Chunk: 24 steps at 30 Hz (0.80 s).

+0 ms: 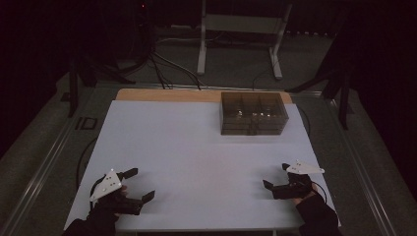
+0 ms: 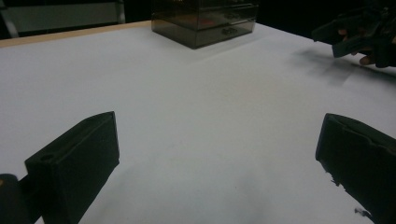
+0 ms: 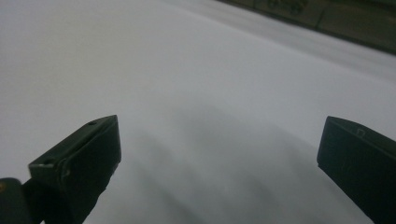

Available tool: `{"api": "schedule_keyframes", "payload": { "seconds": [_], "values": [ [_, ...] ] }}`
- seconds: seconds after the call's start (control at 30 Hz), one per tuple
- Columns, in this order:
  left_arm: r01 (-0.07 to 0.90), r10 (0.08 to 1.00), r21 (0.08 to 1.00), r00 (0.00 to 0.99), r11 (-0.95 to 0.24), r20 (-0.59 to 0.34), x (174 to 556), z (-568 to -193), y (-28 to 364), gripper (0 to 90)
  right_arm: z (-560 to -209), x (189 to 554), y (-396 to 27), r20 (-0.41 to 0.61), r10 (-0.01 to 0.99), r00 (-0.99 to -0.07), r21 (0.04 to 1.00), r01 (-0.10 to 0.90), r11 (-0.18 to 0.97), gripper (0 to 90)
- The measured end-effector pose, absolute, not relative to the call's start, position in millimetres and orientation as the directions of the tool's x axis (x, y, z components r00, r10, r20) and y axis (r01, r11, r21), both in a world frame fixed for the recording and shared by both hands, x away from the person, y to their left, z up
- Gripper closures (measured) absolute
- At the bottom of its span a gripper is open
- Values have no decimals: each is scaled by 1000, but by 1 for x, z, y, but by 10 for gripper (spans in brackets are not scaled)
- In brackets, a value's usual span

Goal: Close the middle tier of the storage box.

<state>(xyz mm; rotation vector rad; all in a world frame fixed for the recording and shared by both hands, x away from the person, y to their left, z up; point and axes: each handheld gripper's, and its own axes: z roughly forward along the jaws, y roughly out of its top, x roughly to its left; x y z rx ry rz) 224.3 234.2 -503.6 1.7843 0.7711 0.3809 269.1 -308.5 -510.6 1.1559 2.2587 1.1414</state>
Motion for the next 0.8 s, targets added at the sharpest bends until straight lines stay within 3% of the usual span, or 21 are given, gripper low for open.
{"api": "schedule_keyframes", "payload": {
  "seconds": [0.8],
  "values": [
    [329,667,928,733,-178,-132,225,-505,236,11,-516,275,-298,81,775,-627,790,514,334,0]
  ]
}}
